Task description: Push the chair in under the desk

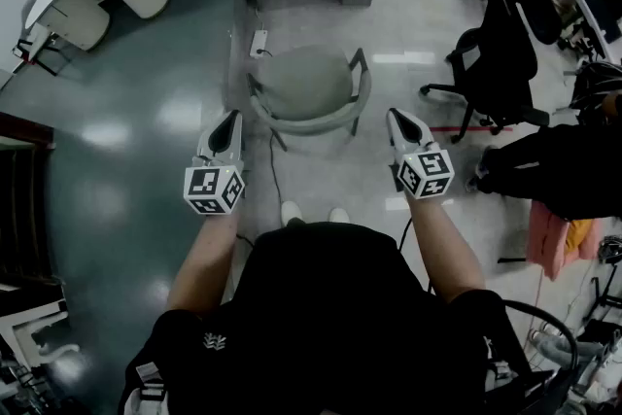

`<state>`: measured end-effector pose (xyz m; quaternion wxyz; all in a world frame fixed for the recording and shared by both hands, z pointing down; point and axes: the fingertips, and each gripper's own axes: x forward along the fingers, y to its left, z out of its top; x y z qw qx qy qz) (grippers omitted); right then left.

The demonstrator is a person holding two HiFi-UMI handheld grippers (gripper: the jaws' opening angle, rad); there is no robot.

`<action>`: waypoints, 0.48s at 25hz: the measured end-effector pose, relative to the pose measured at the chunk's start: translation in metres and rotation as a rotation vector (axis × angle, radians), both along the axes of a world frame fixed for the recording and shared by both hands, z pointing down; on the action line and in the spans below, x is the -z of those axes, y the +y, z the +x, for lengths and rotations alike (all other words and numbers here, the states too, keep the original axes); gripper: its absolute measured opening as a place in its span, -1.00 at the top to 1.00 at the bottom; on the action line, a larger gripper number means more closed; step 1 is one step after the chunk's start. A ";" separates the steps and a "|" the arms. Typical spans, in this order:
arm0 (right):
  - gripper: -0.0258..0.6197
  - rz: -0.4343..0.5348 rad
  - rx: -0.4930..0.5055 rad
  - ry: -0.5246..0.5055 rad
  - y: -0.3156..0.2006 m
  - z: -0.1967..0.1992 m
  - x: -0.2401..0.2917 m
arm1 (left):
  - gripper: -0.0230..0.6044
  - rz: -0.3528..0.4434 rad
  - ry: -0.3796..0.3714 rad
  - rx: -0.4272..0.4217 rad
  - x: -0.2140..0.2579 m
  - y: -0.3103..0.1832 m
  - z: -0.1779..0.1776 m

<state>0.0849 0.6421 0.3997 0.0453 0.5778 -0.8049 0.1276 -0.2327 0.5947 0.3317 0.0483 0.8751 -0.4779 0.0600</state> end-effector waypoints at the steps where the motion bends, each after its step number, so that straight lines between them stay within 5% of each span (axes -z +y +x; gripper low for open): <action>1: 0.92 0.002 0.004 0.001 0.000 0.002 0.000 | 0.91 0.004 -0.001 0.002 0.000 0.001 0.003; 12: 0.92 -0.021 0.056 0.005 -0.006 0.017 -0.023 | 0.91 -0.003 -0.023 0.017 -0.018 0.018 0.026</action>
